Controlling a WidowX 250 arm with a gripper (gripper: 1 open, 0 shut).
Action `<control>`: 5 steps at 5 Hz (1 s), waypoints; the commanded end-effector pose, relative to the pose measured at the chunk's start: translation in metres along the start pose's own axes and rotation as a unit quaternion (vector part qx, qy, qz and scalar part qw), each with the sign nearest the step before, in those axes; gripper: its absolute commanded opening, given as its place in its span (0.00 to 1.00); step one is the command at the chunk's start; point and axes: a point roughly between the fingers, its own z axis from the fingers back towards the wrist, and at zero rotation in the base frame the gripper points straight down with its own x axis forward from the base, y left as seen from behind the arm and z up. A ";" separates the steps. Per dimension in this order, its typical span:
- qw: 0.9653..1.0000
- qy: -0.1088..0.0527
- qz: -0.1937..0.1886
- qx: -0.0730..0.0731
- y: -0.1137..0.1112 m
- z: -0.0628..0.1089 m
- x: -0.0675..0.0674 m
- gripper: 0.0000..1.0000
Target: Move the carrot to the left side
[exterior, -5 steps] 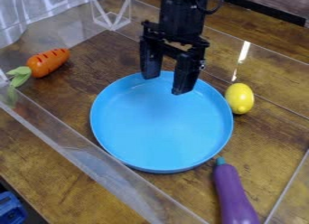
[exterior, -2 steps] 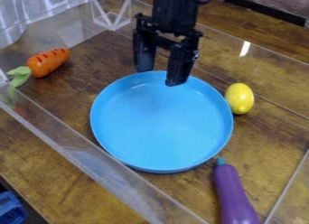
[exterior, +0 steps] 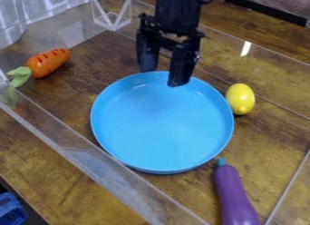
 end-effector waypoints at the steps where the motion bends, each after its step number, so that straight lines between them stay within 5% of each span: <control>1: 0.999 -0.018 -0.032 0.013 -0.012 0.006 0.002 1.00; 3: 0.997 -0.013 -0.072 0.026 -0.022 -0.005 0.000 1.00; 5: 0.995 -0.007 -0.093 0.032 -0.009 -0.012 0.007 1.00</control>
